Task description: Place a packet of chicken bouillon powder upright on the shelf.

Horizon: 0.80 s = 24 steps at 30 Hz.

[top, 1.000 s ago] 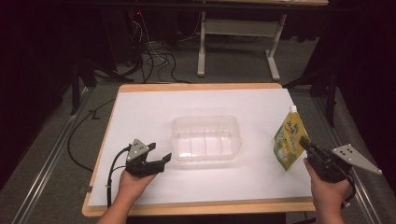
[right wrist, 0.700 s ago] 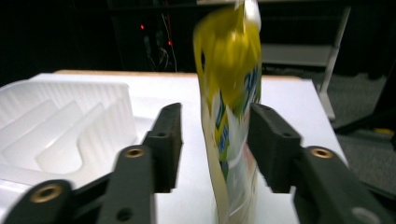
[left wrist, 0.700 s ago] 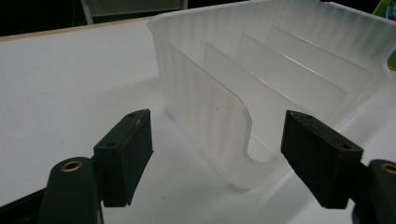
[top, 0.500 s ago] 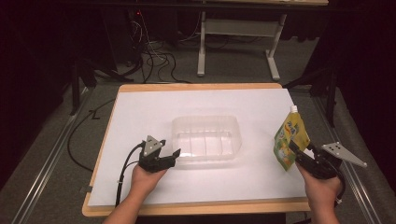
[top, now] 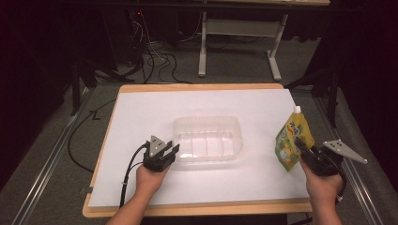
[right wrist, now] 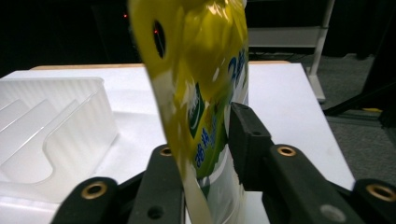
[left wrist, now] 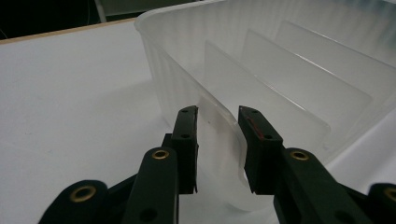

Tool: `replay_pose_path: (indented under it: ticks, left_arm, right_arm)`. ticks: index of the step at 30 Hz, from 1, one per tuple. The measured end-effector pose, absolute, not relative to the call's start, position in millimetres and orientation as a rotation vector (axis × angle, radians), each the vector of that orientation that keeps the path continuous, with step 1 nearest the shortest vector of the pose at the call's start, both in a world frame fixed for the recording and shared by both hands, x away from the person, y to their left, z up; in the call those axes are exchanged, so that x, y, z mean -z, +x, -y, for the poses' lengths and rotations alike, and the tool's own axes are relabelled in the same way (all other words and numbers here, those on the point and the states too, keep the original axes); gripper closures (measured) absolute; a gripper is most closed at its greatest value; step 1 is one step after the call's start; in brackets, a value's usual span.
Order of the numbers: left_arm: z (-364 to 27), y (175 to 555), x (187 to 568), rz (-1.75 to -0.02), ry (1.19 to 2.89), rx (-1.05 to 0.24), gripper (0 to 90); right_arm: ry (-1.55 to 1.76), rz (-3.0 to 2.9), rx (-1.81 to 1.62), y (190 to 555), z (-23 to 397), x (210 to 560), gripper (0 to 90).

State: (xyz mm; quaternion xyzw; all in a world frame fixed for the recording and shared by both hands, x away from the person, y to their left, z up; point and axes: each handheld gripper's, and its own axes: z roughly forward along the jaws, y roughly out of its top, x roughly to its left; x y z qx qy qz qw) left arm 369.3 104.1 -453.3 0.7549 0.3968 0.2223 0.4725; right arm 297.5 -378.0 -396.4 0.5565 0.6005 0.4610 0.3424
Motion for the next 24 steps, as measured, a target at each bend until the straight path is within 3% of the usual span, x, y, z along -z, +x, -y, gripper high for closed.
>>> replay_pose_path:
  ticks: [8, 18, 24]
  left_arm:
    - [-92.2, 359.4, 452.1, -0.929, 1.874, -0.531, 69.2]
    - [-85.9, 359.6, 453.8, -0.898, 1.886, -0.52, 65.6]
    - [-89.8, 354.9, 450.3, -0.86, 1.877, -0.517, 55.0]
  right_arm:
    - [1.444, -1.553, -1.194, 296.5, 383.4, 394.7, 90.0]
    - [1.471, -1.508, -1.241, 296.8, 389.6, 393.8, 90.0]
    - [1.447, -1.5, -1.292, 293.5, 381.2, 385.4, 90.0]
